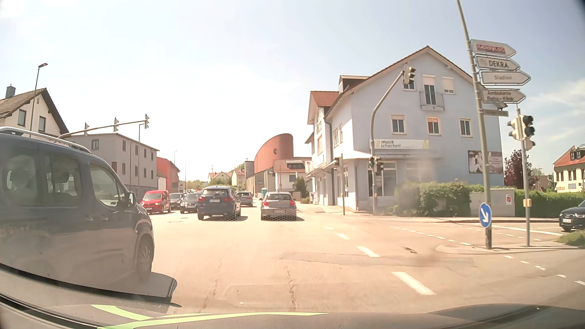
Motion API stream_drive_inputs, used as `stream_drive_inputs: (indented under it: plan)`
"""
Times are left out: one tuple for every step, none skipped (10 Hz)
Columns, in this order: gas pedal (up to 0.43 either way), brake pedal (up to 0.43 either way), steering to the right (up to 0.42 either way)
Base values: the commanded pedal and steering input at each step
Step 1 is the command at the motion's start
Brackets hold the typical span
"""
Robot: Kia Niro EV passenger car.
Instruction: Follow the waypoints while adhering to traffic rules and regulations
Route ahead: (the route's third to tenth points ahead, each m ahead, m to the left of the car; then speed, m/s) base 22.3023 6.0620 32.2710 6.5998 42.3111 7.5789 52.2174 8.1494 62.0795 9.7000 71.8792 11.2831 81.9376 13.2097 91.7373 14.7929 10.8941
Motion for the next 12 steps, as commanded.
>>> stream_drive_inputs:
  plan:
    - [0.0, 0.0, -0.008]
    - [0.0, 0.0, -0.008]
    - [0.0, 0.0, -0.01]
    - [0.0, 0.0, -0.015]
    - [0.0, 0.0, -0.016]
    - [0.0, 0.0, -0.018]
    - [0.0, 0.0, -0.022]
    - [0.0, 0.0, -0.023]
    - [0.0, 0.0, -0.023]
    - [0.0, 0.0, -0.023]
    - [0.0, 0.0, -0.022]
    - [0.0, 0.0, -0.022]
